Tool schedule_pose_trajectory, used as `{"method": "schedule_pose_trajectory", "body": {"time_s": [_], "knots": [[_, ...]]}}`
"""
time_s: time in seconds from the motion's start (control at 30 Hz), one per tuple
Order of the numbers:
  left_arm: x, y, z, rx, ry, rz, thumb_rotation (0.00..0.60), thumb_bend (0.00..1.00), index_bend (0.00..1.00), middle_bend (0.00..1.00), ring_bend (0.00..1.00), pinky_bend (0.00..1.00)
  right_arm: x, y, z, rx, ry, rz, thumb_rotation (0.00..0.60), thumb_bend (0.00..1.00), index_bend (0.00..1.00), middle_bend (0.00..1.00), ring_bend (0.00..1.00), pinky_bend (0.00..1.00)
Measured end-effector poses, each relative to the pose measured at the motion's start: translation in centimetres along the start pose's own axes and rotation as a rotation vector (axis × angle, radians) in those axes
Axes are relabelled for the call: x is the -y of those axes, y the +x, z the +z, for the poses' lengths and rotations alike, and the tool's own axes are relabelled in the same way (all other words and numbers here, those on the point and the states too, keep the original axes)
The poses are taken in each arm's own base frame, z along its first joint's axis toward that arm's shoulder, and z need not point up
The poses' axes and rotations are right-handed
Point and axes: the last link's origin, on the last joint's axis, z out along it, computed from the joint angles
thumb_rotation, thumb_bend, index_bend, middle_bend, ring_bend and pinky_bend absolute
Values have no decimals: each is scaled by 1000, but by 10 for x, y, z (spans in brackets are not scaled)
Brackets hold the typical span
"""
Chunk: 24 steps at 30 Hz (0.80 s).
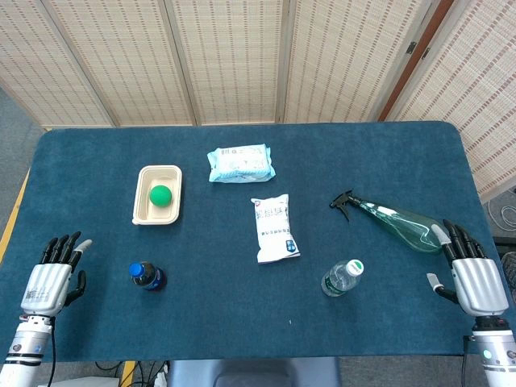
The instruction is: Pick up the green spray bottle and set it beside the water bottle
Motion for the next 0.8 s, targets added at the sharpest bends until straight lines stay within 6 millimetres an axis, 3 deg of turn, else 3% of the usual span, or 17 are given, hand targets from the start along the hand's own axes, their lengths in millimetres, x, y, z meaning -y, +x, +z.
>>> {"method": "schedule_pose_trajectory", "body": {"time_s": [0.1, 0.3, 0.8], "knots": [[3, 5, -5, -11, 4, -10, 600, 613, 141, 52, 0, 0, 1, 1, 0, 0, 1, -2, 600, 228, 0, 17, 0, 191], [23, 38, -31, -93, 35, -14, 600, 613, 141, 52, 0, 0, -1, 2, 1, 4, -7, 1, 600, 228, 0, 17, 0, 191], [22, 36, -27, -91, 19, -18, 600, 613, 141, 52, 0, 0, -11, 3, 9, 42, -47, -3, 600, 228, 0, 17, 0, 191]]}}
